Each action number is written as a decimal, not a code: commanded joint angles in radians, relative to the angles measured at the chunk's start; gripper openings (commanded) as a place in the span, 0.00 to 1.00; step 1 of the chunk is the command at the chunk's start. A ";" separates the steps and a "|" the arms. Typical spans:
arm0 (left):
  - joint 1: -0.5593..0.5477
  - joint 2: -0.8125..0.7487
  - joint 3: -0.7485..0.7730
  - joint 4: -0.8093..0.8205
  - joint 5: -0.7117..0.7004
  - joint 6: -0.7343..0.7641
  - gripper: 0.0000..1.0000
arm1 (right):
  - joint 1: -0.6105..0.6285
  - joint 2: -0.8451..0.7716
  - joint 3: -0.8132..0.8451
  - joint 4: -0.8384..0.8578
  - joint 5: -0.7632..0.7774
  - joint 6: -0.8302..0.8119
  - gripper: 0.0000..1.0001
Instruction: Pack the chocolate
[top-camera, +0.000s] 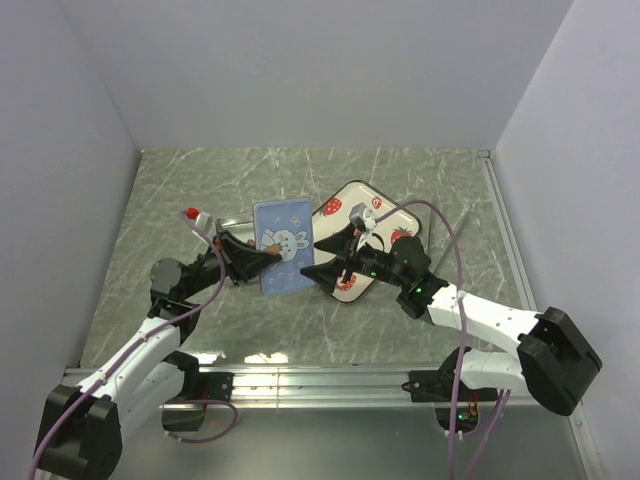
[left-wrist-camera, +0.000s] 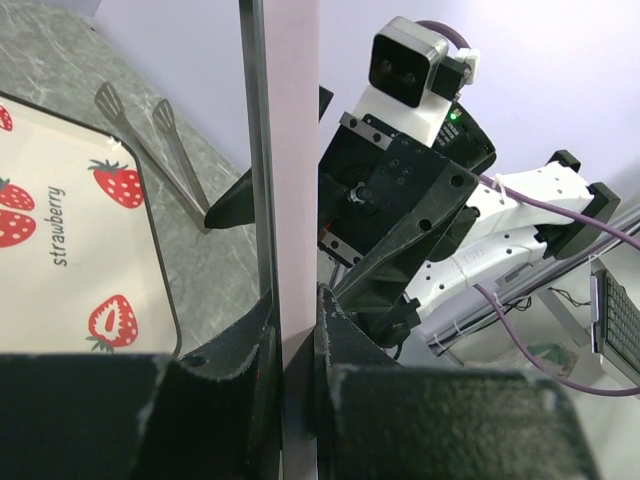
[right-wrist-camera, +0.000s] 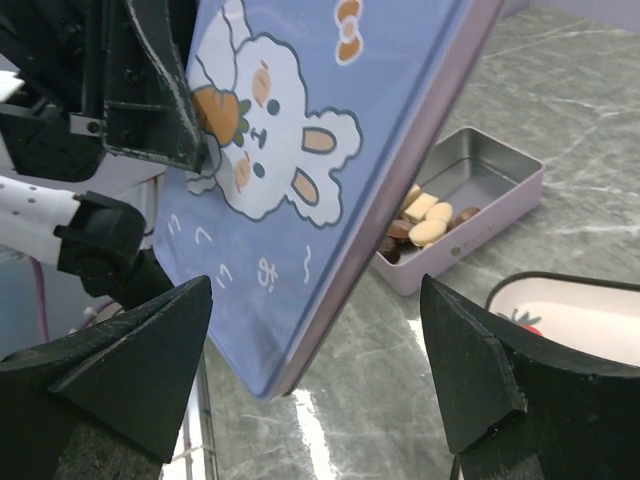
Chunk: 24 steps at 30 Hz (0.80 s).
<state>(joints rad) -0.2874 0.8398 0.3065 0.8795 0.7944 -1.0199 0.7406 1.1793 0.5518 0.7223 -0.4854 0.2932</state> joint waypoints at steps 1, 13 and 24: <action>0.005 -0.011 -0.009 0.075 0.022 -0.020 0.01 | -0.009 0.016 0.028 0.147 -0.057 0.038 0.90; 0.005 -0.025 -0.017 0.087 0.022 -0.017 0.01 | -0.014 0.101 0.069 0.200 -0.142 0.078 0.75; 0.005 -0.005 0.011 -0.042 -0.050 0.063 0.01 | -0.017 0.143 0.106 0.230 -0.228 0.109 0.48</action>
<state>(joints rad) -0.2867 0.8398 0.2970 0.8989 0.7906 -1.0222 0.7189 1.3205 0.5961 0.8825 -0.6537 0.3878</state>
